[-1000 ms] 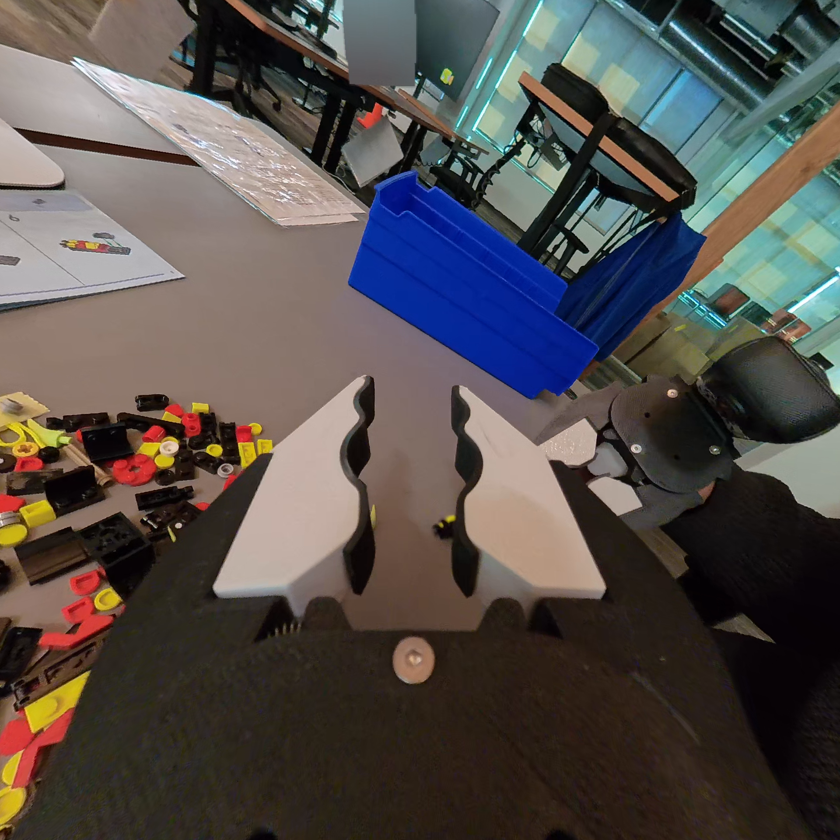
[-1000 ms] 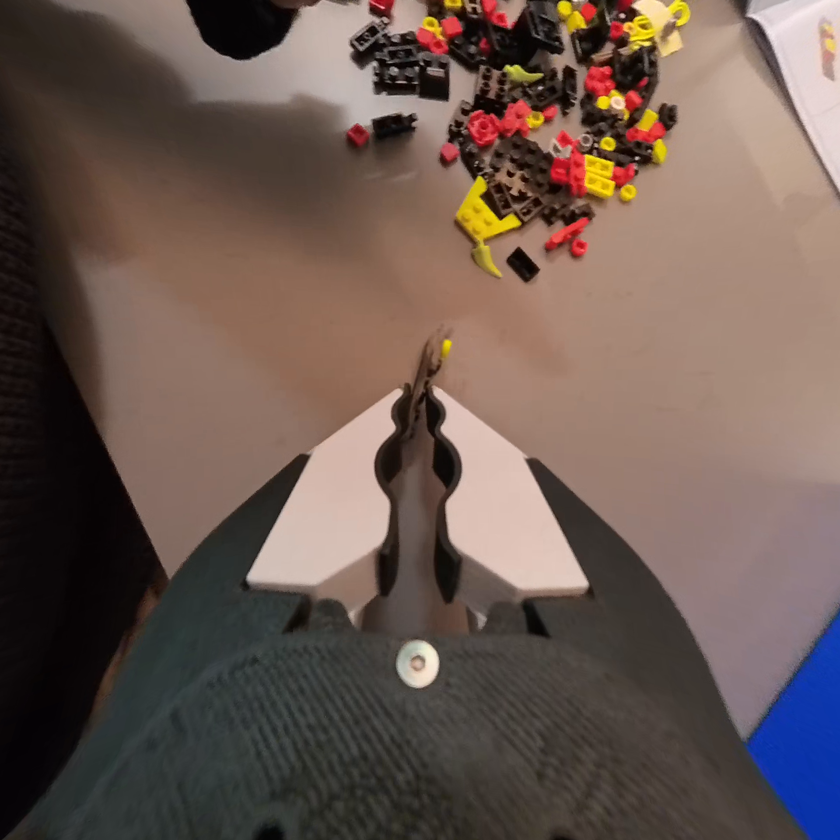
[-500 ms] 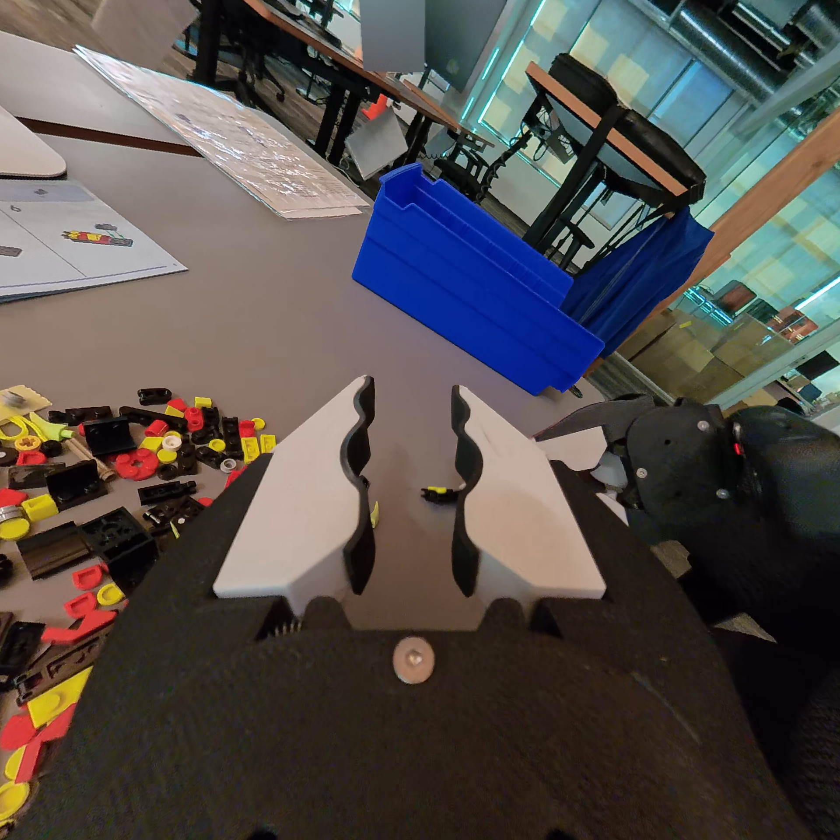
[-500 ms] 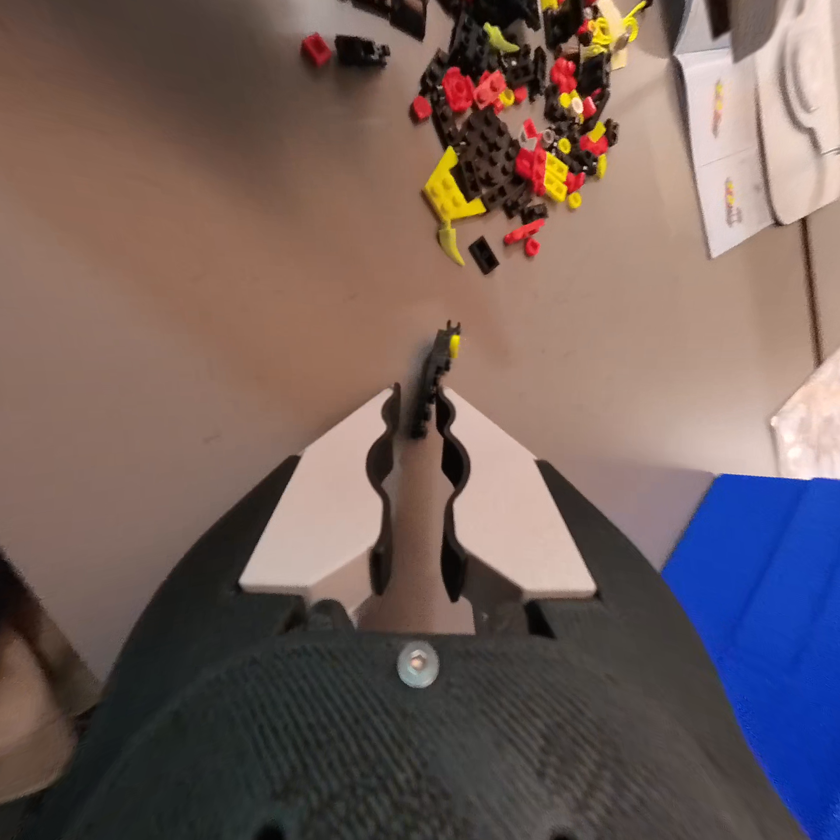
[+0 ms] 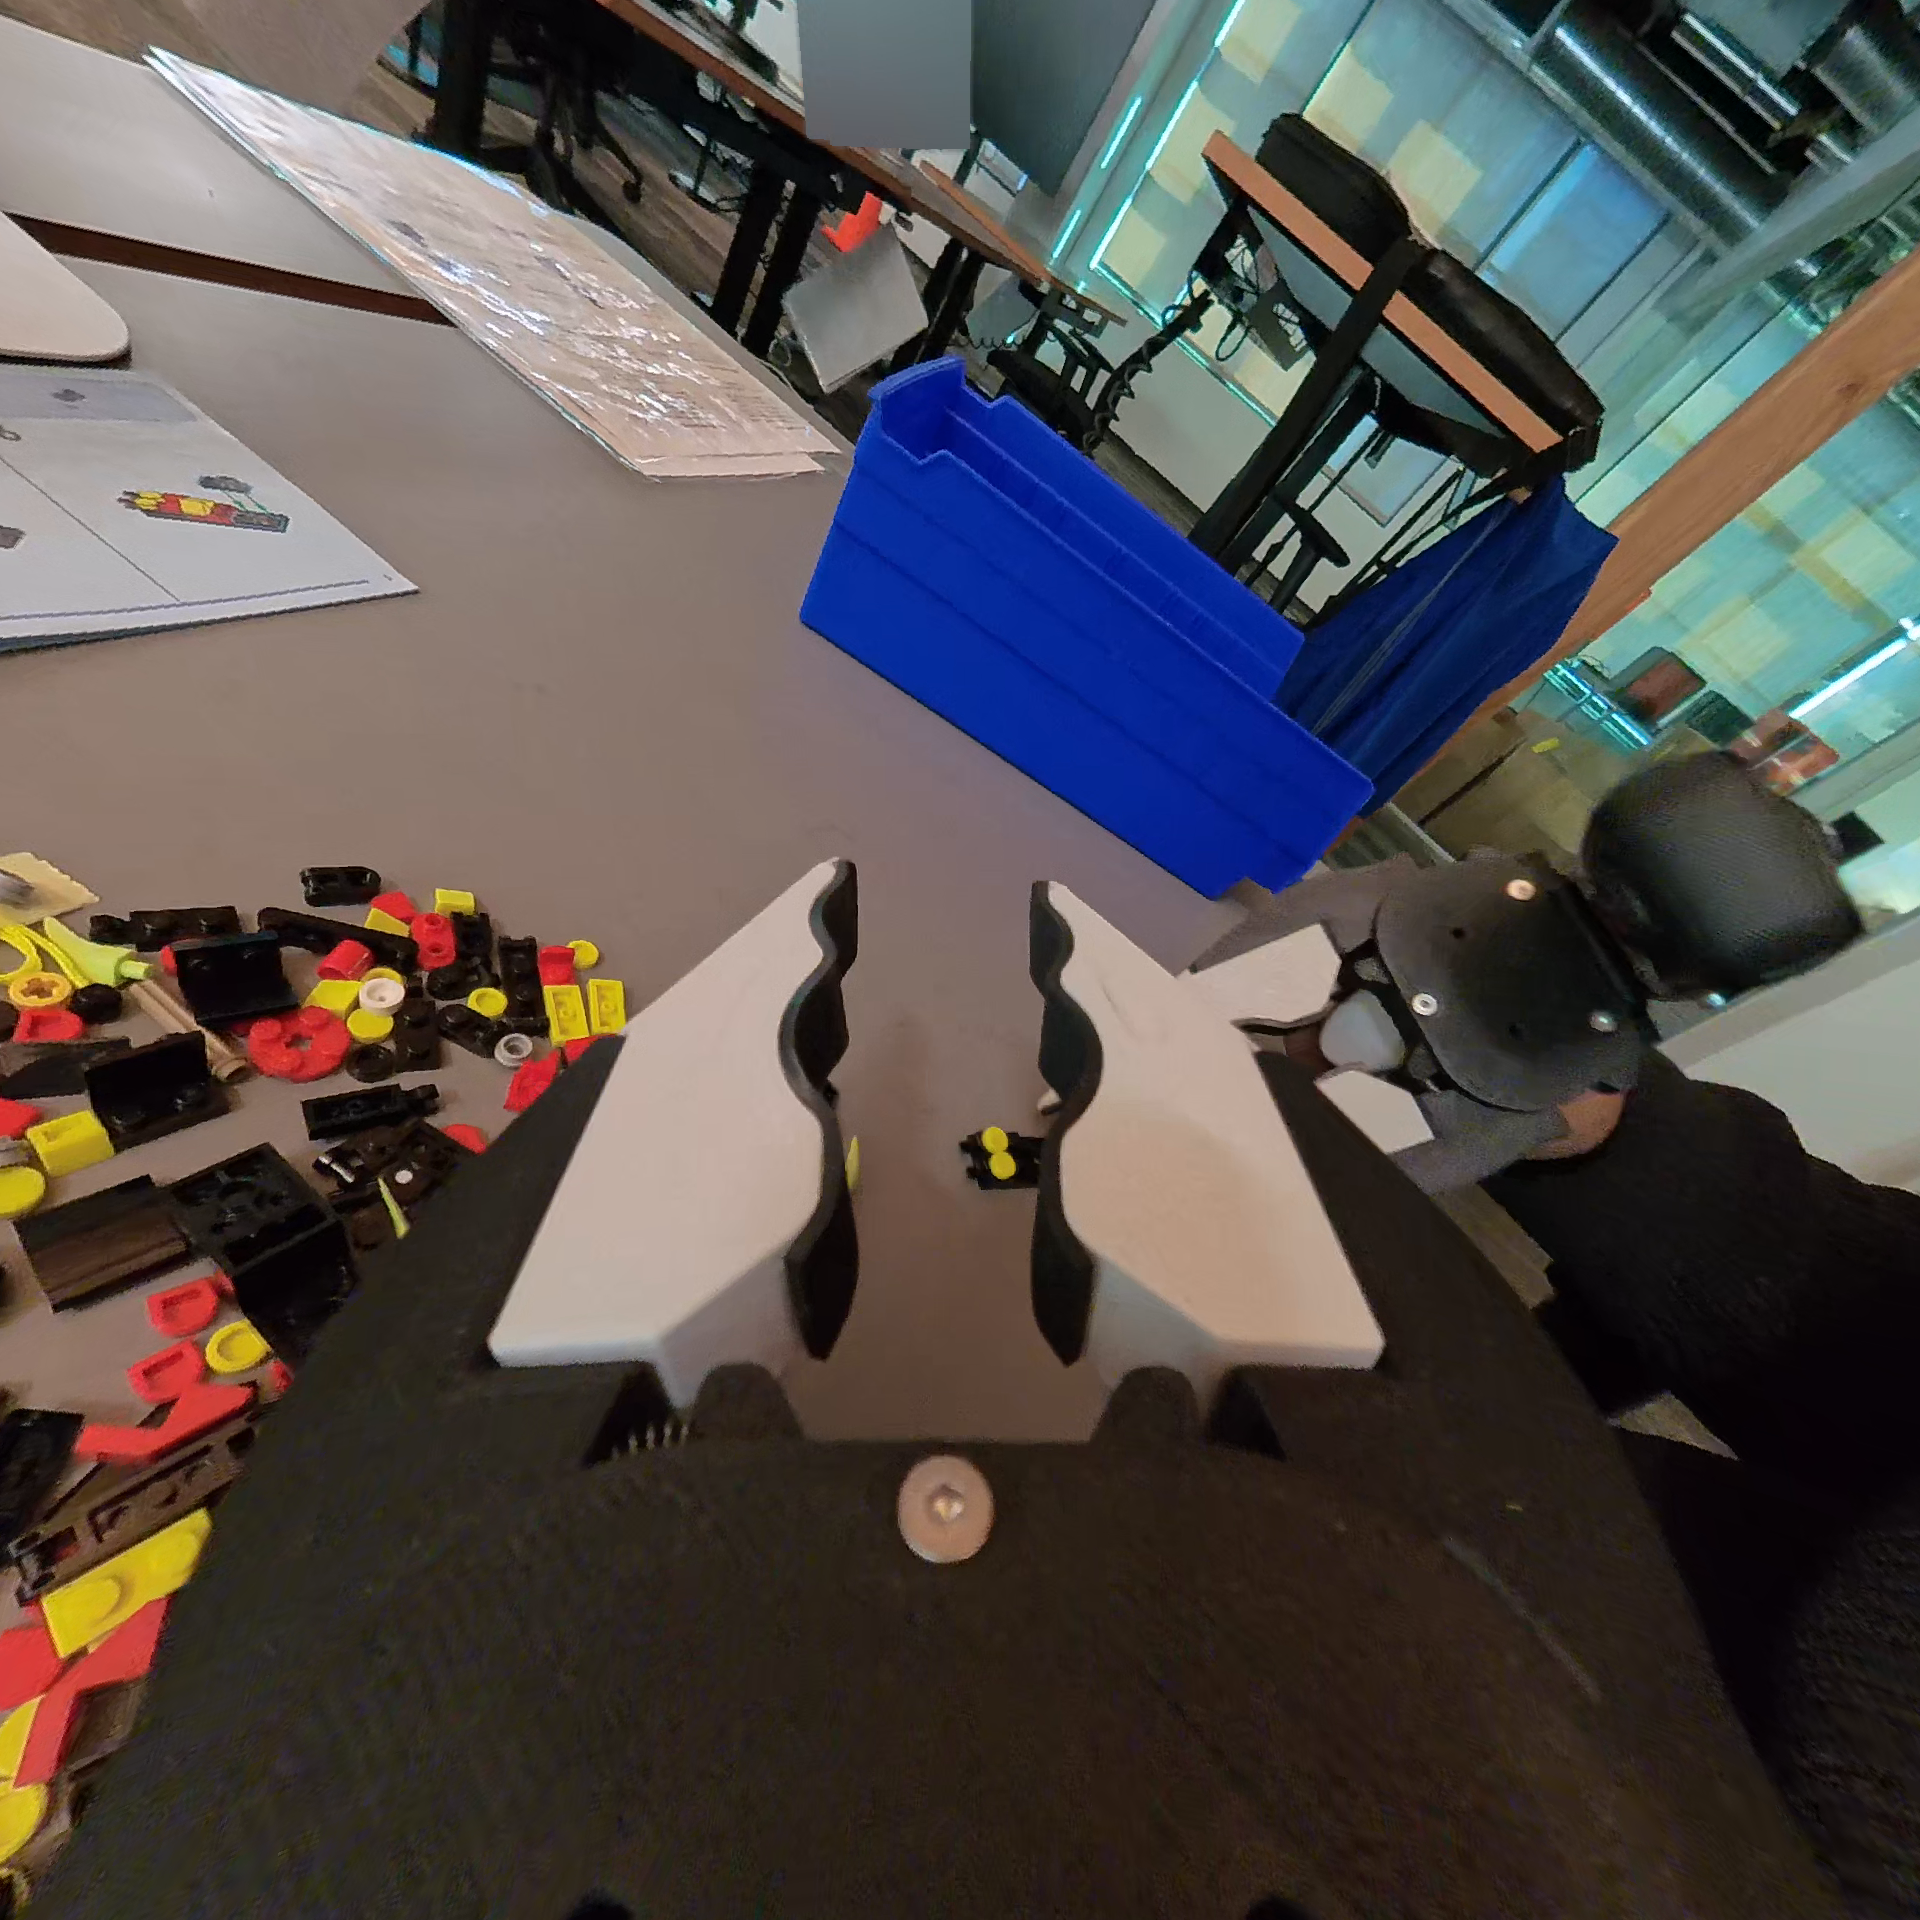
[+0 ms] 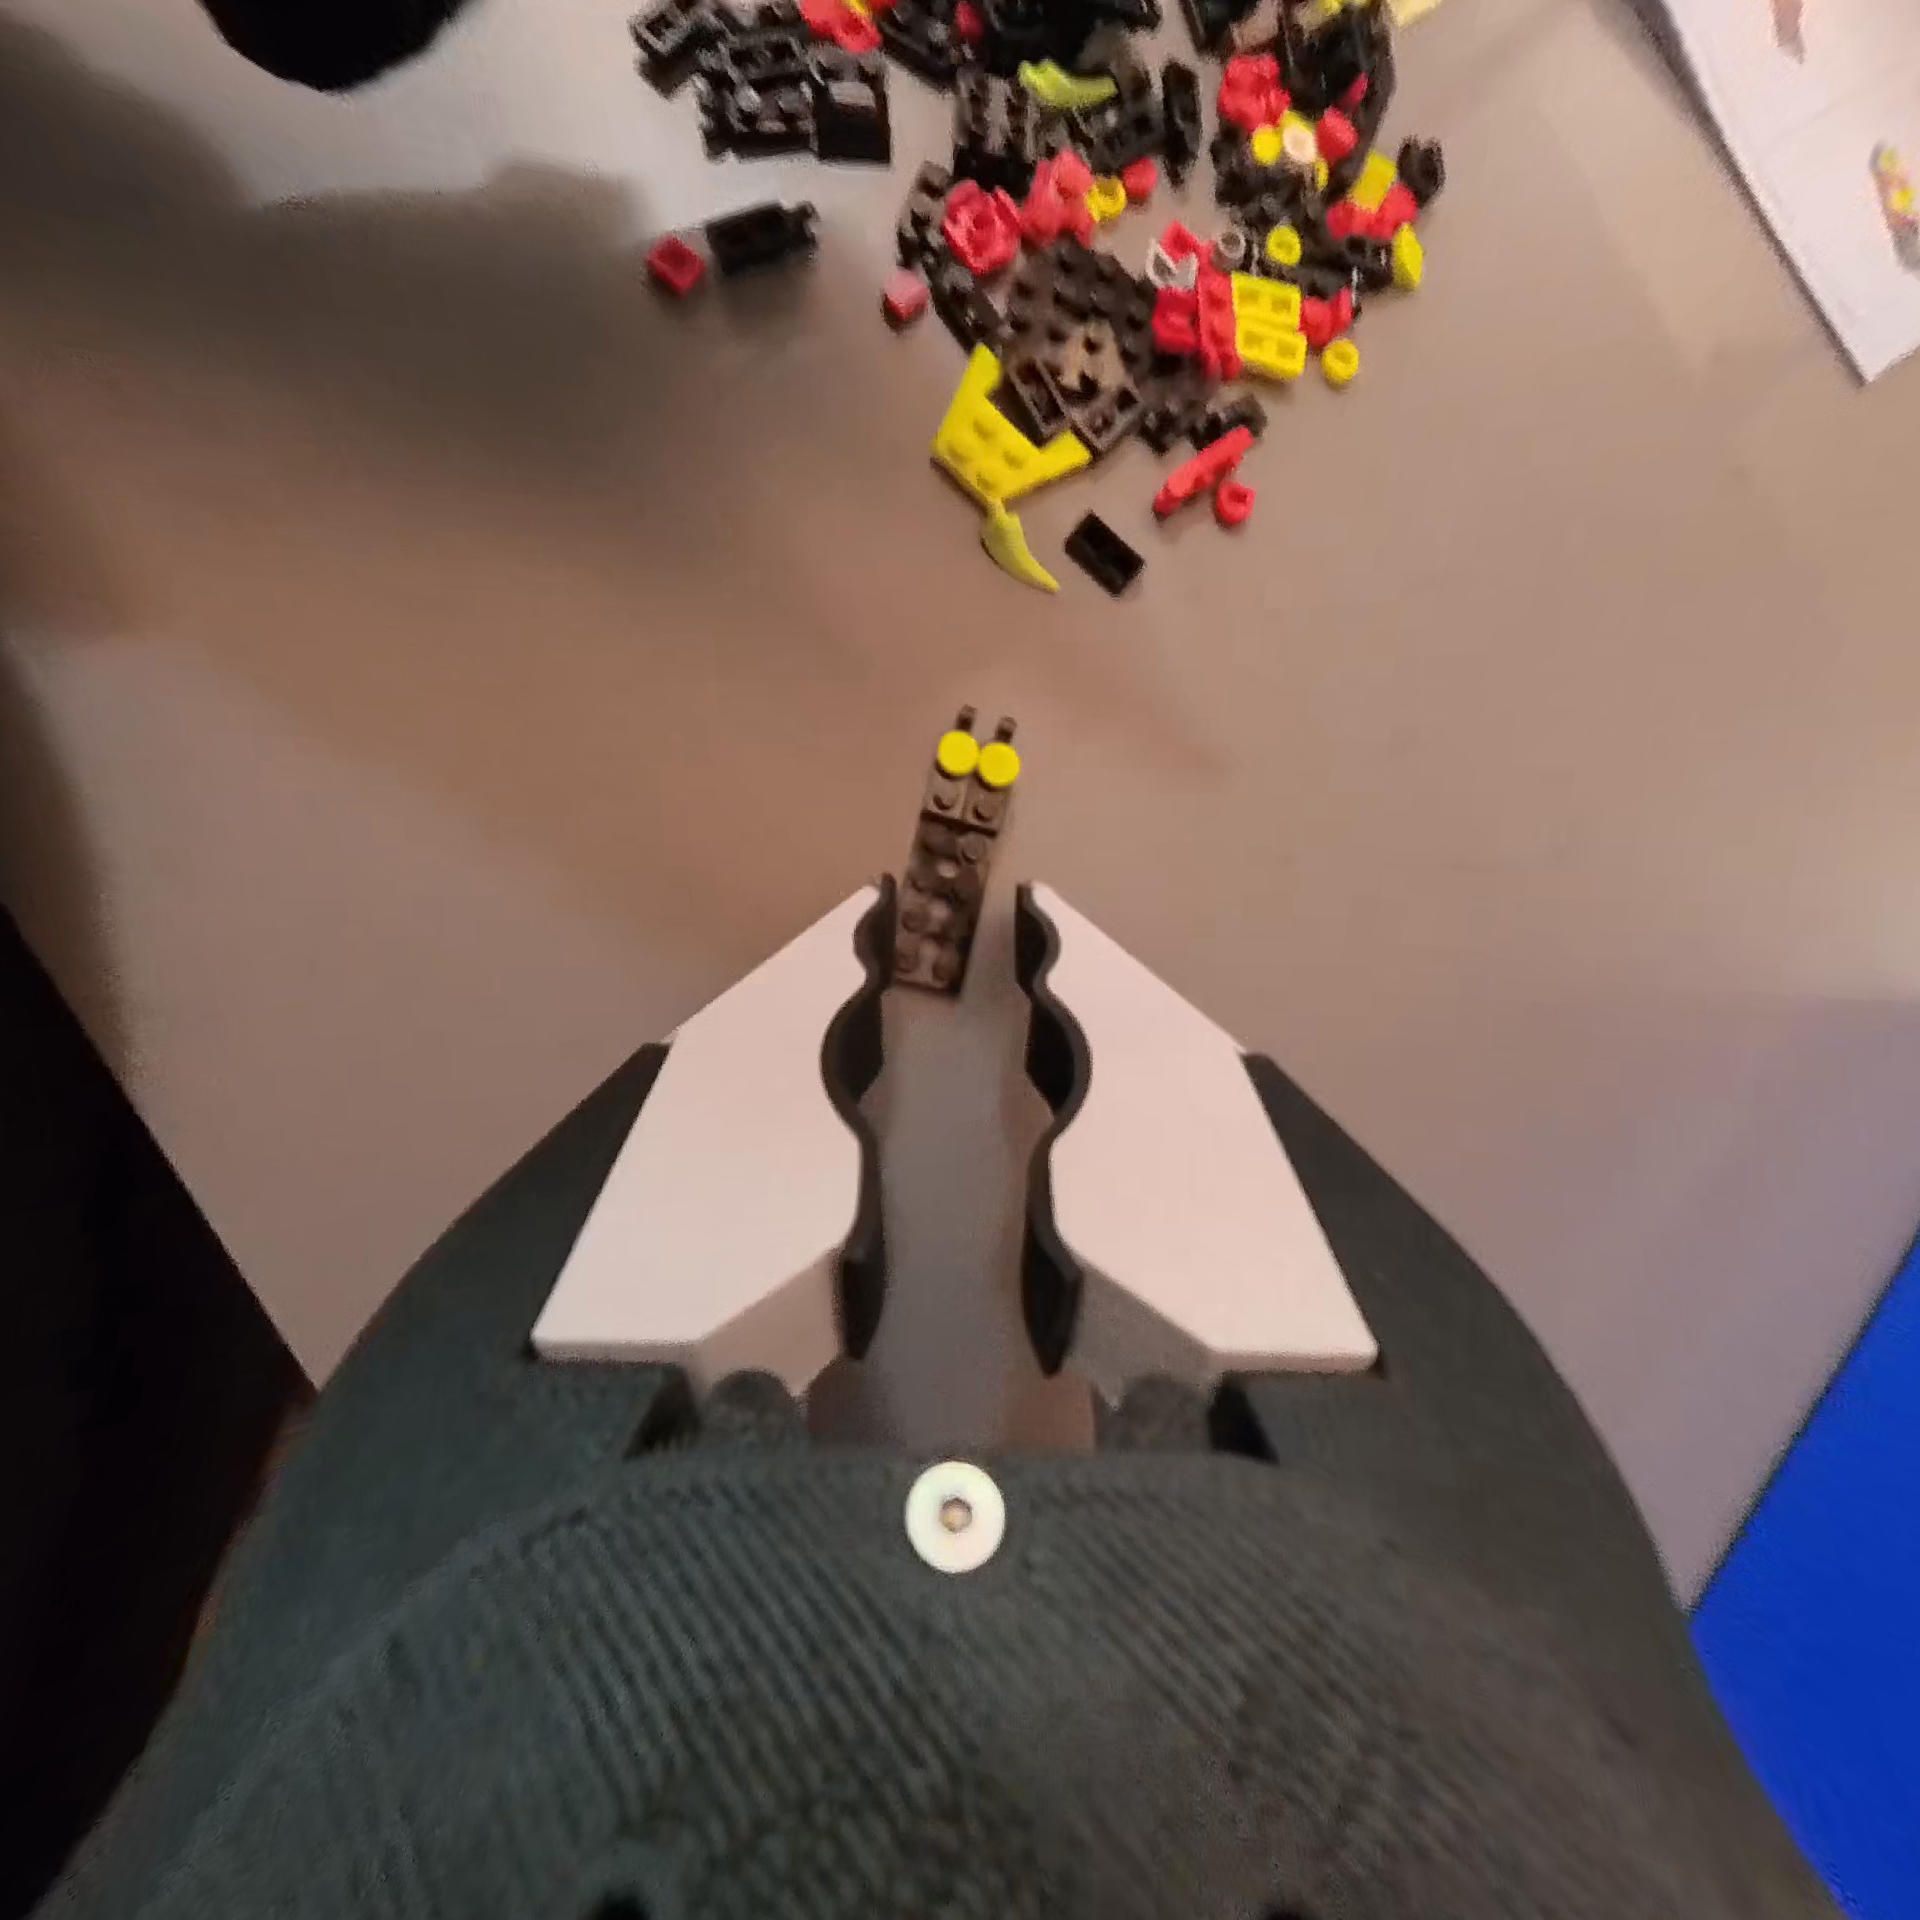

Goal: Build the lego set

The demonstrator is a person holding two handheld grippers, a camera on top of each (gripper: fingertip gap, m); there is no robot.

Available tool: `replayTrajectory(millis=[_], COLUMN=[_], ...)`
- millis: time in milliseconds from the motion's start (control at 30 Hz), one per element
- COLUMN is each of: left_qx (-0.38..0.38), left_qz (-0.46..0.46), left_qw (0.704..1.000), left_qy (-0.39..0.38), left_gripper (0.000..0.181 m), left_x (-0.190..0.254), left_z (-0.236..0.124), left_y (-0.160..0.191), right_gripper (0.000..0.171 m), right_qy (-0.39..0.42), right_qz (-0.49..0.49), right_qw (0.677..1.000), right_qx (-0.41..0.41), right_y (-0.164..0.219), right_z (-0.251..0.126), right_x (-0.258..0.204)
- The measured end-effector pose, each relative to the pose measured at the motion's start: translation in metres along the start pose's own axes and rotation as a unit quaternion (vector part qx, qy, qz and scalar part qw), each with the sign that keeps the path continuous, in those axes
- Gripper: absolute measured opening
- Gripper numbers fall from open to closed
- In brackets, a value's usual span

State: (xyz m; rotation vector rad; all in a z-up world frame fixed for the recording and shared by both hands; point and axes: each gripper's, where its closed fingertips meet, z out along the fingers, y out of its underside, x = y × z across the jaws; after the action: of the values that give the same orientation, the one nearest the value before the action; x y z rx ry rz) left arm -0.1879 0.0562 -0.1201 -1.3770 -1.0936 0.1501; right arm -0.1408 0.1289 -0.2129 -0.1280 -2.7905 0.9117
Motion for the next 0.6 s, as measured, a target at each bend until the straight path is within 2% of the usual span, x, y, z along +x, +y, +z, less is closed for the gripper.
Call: replayTrajectory(millis=[167, 300, 400, 500, 600], left_qx=[-0.006, 0.023, 0.035, 0.021, -0.03], left_qz=[0.008, 0.038, 0.017, -0.008, -0.024], left_qw=[1.0, 0.998, 0.998, 0.999, 0.999], left_qy=[0.0, -0.046, -0.053, -0.025, 0.021], left_gripper=[0.031, 0.027, 0.026, 0.021, 0.018], left_x=[-0.001, -0.022, -0.034, -0.032, -0.022], left_z=[0.0, -0.017, -0.028, -0.031, -0.028], left_y=[-0.001, -0.022, -0.03, -0.026, -0.008], right_gripper=[0.018, 0.016, 0.015, 0.017, 0.021], right_qy=[-0.009, -0.022, -0.004, -0.005, 0.006], right_qz=[0.053, 0.068, 0.076, 0.096, 0.108], right_qw=[0.999, 0.997, 0.997, 0.995, 0.99], right_qx=[0.006, 0.012, 0.007, 0.036, 0.095], right_y=[0.005, 0.004, 0.007, -0.002, -0.019], right_z=[-0.003, -0.003, -0.003, -0.008, -0.019], right_x=[0.01, 0.008, 0.015, 0.02, 0.028])
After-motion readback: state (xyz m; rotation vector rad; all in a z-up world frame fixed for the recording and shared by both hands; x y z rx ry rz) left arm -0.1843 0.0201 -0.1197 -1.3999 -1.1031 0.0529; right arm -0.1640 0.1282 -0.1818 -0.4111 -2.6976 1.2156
